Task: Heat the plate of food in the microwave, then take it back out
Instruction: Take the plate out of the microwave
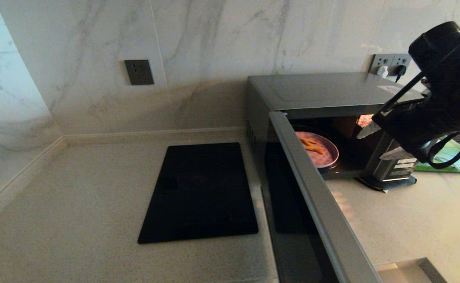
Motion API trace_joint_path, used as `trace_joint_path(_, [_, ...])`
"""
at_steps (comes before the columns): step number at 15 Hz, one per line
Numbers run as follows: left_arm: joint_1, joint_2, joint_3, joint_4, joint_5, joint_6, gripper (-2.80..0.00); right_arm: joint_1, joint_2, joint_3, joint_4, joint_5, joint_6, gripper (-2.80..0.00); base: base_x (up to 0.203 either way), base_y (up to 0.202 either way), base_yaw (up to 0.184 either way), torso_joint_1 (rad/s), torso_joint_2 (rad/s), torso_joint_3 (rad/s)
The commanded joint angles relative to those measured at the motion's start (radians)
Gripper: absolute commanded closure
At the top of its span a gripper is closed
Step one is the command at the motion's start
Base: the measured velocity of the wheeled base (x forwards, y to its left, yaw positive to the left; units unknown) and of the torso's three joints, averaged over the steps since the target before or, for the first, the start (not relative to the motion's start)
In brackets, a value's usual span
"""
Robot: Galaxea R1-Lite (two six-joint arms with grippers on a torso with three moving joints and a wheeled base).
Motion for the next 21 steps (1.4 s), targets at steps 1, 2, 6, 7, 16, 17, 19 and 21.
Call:
trace_joint_path(1, [0.000, 0.002, 0.000, 0.000, 0.000, -0.001, 0.00, -0.062, 0.110, -0.007, -0.043, -0.002, 0.053, -2.80, 0.000, 0.000, 0.000, 0.000, 0.00, 0.000])
trace_joint_path(2, [0.000, 0.002, 0.000, 0.000, 0.000, -0.001, 0.00, -0.081, 0.151, -0.009, -0.068, -0.005, 0.079, -2.80, 0.000, 0.000, 0.000, 0.000, 0.00, 0.000])
trace_joint_path(6, [0.000, 0.002, 0.000, 0.000, 0.000, -0.001, 0.00, -0.125, 0.272, -0.016, -0.148, -0.007, 0.147, -2.80, 0.000, 0.000, 0.000, 0.000, 0.00, 0.000])
trace_joint_path(7, [0.000, 0.002, 0.000, 0.000, 0.000, -0.001, 0.00, -0.125, 0.284, -0.031, -0.179, -0.006, 0.162, -2.80, 0.000, 0.000, 0.000, 0.000, 0.00, 0.000])
trace_joint_path(16, [0.000, 0.002, 0.000, 0.000, 0.000, -0.001, 0.00, -0.117, 0.353, -0.028, -0.221, 0.006, 0.162, -2.80, 0.000, 0.000, 0.000, 0.000, 0.00, 0.000])
trace_joint_path(17, [0.000, 0.002, 0.000, 0.000, 0.000, -0.001, 0.00, -0.117, 0.362, -0.030, -0.225, 0.007, 0.162, -2.80, 0.000, 0.000, 0.000, 0.000, 0.00, 0.000])
trace_joint_path(19, [0.000, 0.002, 0.000, 0.000, 0.000, -0.001, 0.00, -0.117, 0.376, -0.027, -0.248, 0.009, 0.162, -2.80, 0.000, 0.000, 0.000, 0.000, 0.00, 0.000])
trace_joint_path(21, [0.000, 0.002, 0.000, 0.000, 0.000, -0.001, 0.00, -0.117, 0.380, -0.027, -0.249, 0.052, 0.158, -2.80, 0.000, 0.000, 0.000, 0.000, 0.00, 0.000])
